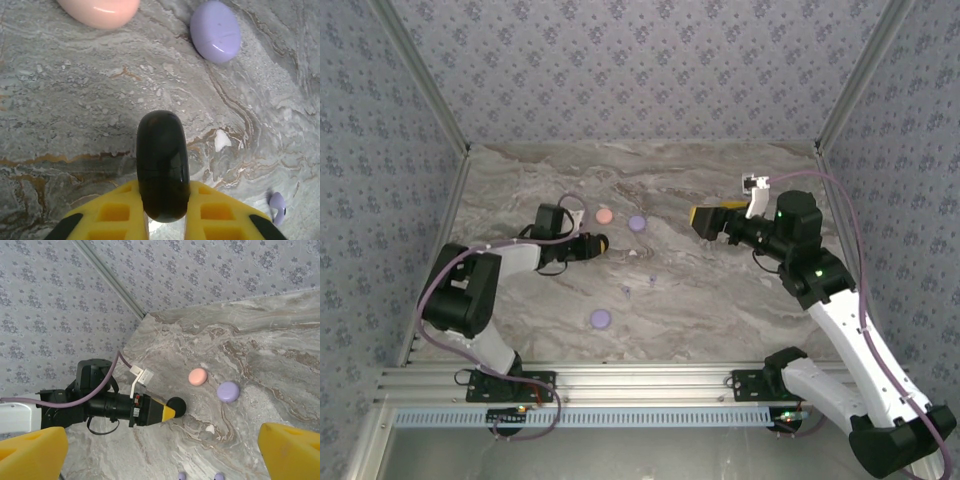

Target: Insert the wireless bluetooth earbuds into the charging case

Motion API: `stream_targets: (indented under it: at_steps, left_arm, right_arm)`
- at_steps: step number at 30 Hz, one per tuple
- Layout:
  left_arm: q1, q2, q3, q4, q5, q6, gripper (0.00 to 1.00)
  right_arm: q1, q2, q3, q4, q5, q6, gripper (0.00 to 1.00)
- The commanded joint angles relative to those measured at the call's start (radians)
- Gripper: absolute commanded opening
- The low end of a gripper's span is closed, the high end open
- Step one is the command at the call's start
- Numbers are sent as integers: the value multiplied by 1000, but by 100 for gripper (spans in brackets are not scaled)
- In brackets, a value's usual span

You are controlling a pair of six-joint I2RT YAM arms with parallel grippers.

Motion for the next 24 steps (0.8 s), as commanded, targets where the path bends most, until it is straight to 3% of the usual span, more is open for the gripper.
stream_targets:
  at_steps: [1,7,11,18,24]
  left_arm:
    - [13,35,32,-27,43,1,26]
    - [39,56,43,-74,51,38,46]
    - [66,17,52,-125,48,69,52]
    - [83,-202,7,-116,0,67,63]
    - [83,-446,-71,-111,-145,48,76]
  right_arm:
    - [13,-3,1,-24,26,-14,100]
    - [48,8,7,-52,60,-73,100]
    - [103,22,15,-72,70,-198,100]
    - [292,118,51,-163,185,-476,100]
    - [469,353,147,-273,293,-453,100]
